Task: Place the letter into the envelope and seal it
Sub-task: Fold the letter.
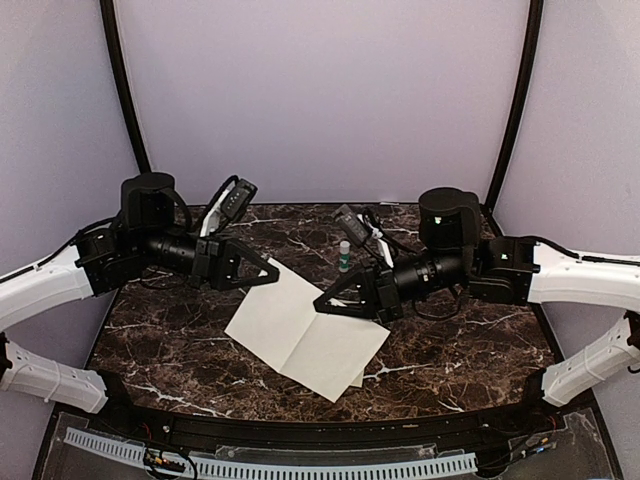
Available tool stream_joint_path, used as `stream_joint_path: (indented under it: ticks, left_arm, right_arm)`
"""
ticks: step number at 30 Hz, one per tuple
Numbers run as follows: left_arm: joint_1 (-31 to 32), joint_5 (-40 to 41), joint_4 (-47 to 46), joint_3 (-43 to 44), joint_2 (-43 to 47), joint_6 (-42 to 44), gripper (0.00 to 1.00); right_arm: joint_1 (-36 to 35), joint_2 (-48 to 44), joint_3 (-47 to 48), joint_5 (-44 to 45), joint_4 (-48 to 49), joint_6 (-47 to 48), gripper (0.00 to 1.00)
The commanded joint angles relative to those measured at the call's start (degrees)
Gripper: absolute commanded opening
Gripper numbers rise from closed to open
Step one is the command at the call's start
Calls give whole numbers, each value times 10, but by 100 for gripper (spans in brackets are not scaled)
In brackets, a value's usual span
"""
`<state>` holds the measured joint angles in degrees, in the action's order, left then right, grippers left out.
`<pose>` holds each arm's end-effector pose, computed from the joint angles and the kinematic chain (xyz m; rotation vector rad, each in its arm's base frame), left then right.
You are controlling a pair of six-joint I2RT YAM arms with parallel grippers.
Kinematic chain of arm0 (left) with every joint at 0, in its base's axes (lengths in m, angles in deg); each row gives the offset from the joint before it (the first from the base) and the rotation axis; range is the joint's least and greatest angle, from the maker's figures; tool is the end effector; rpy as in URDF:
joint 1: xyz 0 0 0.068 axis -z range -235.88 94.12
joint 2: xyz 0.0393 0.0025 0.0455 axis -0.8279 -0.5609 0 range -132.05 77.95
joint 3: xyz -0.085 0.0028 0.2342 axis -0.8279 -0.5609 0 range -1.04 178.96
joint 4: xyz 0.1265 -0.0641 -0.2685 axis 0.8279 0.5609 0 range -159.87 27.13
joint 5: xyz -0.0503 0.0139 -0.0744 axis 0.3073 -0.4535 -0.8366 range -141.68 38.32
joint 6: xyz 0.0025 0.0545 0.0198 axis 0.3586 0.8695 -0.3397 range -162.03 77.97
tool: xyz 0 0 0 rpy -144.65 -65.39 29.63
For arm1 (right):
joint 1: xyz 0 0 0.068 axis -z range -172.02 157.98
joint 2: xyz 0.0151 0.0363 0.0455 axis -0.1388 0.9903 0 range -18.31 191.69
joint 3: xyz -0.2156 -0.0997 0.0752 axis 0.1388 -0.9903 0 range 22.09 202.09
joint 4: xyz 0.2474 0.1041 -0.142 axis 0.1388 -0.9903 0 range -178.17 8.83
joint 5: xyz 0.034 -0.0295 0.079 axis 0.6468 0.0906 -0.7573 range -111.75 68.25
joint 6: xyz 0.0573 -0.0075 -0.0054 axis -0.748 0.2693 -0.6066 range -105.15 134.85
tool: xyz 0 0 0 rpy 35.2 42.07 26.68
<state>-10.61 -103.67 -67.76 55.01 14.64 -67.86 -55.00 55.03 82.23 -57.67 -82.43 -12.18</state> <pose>0.1918 -0.2401 0.3341 1.0603 1.6837 -1.6367 0.1379 0.3239 0.3084 -1.1272 1.7983 1.5997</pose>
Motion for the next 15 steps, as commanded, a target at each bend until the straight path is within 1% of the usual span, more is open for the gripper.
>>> stream_joint_path:
  ticks: [1, 4, 6, 10, 15]
  left_arm:
    - [3, 29, 8, -2, 28, 20, 0]
    - [3, 49, 19, 3, 40, 31, 0]
    - [2, 52, 27, 9, 43, 36, 0]
    - [0, 65, 59, 23, 44, 56, 0]
    - [-5, 66, 77, 30, 45, 64, 0]
  right_arm:
    - [-6, -6, 15, 6, 15, 2, 2]
    - [-5, -15, 11, 14, -2, 8, 12]
    - [-5, -23, 7, 20, -12, 11, 12]
    - [-3, -44, -9, 29, -16, 9, 9]
    - [-1, -65, -24, 37, -20, 4, 9]
